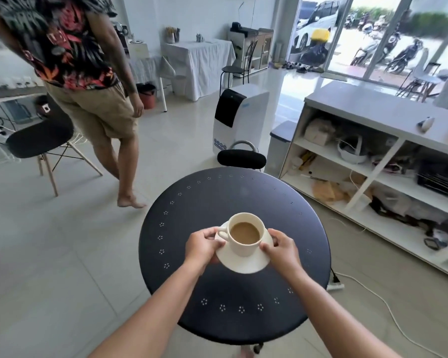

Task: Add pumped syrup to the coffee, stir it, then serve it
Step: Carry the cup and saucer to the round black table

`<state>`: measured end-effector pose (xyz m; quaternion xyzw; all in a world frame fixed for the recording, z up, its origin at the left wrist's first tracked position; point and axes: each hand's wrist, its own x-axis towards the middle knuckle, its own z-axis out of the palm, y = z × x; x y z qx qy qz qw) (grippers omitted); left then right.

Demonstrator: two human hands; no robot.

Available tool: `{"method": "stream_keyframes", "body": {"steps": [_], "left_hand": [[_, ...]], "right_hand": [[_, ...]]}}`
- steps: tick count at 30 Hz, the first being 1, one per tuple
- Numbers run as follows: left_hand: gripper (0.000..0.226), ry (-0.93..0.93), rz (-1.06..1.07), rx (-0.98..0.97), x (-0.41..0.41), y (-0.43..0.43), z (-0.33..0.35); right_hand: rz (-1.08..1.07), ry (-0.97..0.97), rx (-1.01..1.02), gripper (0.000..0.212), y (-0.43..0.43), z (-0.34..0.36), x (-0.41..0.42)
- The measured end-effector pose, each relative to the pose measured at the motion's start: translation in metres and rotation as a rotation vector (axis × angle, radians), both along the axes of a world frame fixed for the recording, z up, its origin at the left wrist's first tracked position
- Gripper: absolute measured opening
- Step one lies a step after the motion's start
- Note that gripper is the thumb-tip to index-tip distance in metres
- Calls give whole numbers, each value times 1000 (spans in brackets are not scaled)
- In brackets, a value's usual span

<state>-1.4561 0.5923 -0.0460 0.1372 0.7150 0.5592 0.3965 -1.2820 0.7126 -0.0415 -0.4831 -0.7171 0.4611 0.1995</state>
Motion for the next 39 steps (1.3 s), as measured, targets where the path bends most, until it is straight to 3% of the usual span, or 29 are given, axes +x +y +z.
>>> {"method": "stream_keyframes", "body": {"steps": [6,22,39], "left_hand": [[39,-20,12,-26,-41,34,-21],[32,-33,91,-187,-120,142,-74],[34,43,20,-329,-133,191,-125]], "right_hand": [[-15,6,-57,29,33,-15,-44],[-48,-51,-191,39,140,-75,-136],[-88,-136,-243,23,182,-131,-148]]}}
